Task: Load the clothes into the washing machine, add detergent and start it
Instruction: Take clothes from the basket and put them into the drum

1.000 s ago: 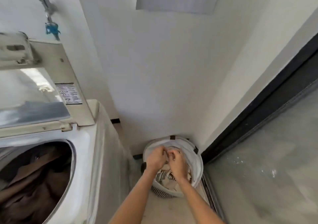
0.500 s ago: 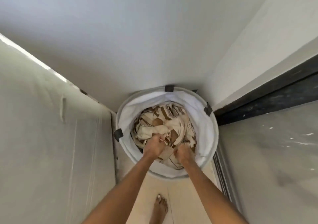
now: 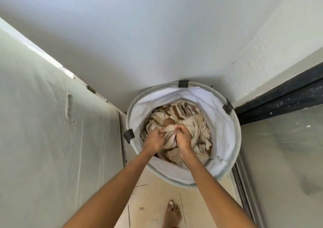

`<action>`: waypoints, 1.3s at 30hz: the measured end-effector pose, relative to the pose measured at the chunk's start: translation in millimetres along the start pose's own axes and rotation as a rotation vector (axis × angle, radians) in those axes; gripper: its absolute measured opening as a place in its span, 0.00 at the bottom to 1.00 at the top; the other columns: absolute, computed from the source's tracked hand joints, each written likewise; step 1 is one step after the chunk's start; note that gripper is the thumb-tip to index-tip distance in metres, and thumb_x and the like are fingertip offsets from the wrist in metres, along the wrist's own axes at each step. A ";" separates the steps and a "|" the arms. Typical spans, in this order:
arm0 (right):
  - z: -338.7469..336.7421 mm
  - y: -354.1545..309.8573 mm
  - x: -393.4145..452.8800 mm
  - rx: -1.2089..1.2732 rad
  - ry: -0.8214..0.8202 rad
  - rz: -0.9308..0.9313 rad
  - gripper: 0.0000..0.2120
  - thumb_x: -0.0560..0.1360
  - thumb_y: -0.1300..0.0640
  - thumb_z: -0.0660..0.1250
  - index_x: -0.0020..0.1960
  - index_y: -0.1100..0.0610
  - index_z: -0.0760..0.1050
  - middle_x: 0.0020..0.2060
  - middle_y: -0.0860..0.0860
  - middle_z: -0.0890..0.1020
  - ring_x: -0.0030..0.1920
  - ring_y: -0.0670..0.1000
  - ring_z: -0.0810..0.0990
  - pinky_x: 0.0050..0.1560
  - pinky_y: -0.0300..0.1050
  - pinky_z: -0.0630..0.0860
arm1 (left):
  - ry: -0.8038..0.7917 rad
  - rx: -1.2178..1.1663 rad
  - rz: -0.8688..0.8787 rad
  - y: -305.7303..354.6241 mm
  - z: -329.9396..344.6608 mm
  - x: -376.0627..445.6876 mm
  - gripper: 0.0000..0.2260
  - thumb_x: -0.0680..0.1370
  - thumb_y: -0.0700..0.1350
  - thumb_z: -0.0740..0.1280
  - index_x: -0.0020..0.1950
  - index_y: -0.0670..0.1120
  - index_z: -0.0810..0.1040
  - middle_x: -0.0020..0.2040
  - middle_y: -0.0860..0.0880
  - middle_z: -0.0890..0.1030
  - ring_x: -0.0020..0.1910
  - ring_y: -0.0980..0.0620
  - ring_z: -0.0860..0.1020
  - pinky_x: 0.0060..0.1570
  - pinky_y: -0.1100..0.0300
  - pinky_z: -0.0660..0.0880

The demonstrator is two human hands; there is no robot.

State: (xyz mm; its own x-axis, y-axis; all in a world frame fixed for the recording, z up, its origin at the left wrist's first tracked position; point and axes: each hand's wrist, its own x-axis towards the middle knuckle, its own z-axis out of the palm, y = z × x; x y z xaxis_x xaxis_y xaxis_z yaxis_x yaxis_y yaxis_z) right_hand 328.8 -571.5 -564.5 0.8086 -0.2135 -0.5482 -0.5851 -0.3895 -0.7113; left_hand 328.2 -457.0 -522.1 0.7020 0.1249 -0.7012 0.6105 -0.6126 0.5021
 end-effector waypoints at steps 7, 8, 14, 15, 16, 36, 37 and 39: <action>-77.8 -116.9 -85.5 -0.094 -0.085 -0.261 0.12 0.79 0.55 0.61 0.36 0.48 0.70 0.33 0.48 0.75 0.39 0.55 0.77 0.43 0.54 0.76 | 0.069 -0.069 0.160 52.5 -78.5 -103.4 0.28 0.74 0.49 0.71 0.71 0.44 0.65 0.65 0.44 0.73 0.63 0.48 0.73 0.62 0.55 0.71; -89.0 -134.1 -96.8 -0.052 -0.060 -0.267 0.12 0.79 0.55 0.61 0.36 0.50 0.70 0.33 0.50 0.76 0.39 0.57 0.78 0.45 0.59 0.77 | 0.068 -0.055 0.181 61.8 -90.6 -118.6 0.29 0.75 0.47 0.70 0.72 0.45 0.64 0.67 0.44 0.71 0.66 0.47 0.71 0.64 0.54 0.70; -150.9 -247.7 -175.5 0.025 -0.051 -0.440 0.11 0.78 0.56 0.62 0.37 0.49 0.73 0.31 0.48 0.76 0.36 0.53 0.77 0.45 0.66 0.77 | 0.108 -0.022 0.346 122.7 -159.6 -197.5 0.28 0.76 0.47 0.69 0.73 0.44 0.64 0.68 0.44 0.72 0.66 0.47 0.72 0.60 0.62 0.67; -163.2 -265.4 -185.1 0.071 -0.008 -0.457 0.11 0.78 0.56 0.63 0.37 0.50 0.73 0.33 0.50 0.77 0.37 0.54 0.79 0.45 0.65 0.78 | 0.114 -0.002 0.365 131.0 -169.0 -207.2 0.28 0.75 0.49 0.69 0.73 0.46 0.64 0.67 0.44 0.73 0.66 0.47 0.72 0.60 0.58 0.68; -177.6 -285.9 -197.1 0.129 0.043 -0.471 0.11 0.78 0.58 0.63 0.37 0.51 0.72 0.34 0.52 0.78 0.38 0.53 0.80 0.44 0.62 0.79 | 0.116 0.009 0.390 139.9 -179.3 -219.3 0.28 0.75 0.50 0.69 0.73 0.47 0.64 0.66 0.44 0.73 0.64 0.46 0.73 0.59 0.56 0.69; -320.4 -439.3 -336.7 -0.513 0.511 -0.575 0.12 0.78 0.48 0.60 0.43 0.54 0.77 0.43 0.54 0.83 0.47 0.60 0.80 0.41 0.46 0.71 | 0.499 -0.058 0.598 219.7 -343.2 -368.0 0.07 0.73 0.40 0.70 0.49 0.43 0.85 0.46 0.43 0.85 0.49 0.46 0.81 0.43 0.62 0.70; -316.8 -435.4 -339.9 -0.574 0.469 -0.583 0.12 0.77 0.49 0.60 0.43 0.54 0.77 0.43 0.54 0.83 0.48 0.59 0.80 0.41 0.45 0.71 | 0.511 -0.102 0.597 223.3 -345.2 -374.6 0.08 0.73 0.39 0.68 0.48 0.43 0.85 0.46 0.43 0.85 0.48 0.46 0.81 0.43 0.62 0.72; -305.2 -431.9 -349.7 -0.648 0.399 -0.624 0.11 0.77 0.49 0.62 0.43 0.55 0.78 0.43 0.52 0.83 0.48 0.57 0.81 0.41 0.44 0.70 | 0.512 -0.221 0.592 236.5 -348.5 -390.3 0.10 0.72 0.37 0.66 0.47 0.42 0.85 0.45 0.41 0.85 0.48 0.44 0.82 0.48 0.58 0.77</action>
State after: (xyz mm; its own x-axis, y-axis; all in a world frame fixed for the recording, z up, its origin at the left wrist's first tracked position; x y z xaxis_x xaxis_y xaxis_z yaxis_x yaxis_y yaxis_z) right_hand 317.5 -602.0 68.7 0.9922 -0.0430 0.1173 0.0046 -0.9258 -0.3781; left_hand 326.5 -378.7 46.7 0.9791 0.2033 0.0035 0.1066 -0.5277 0.8427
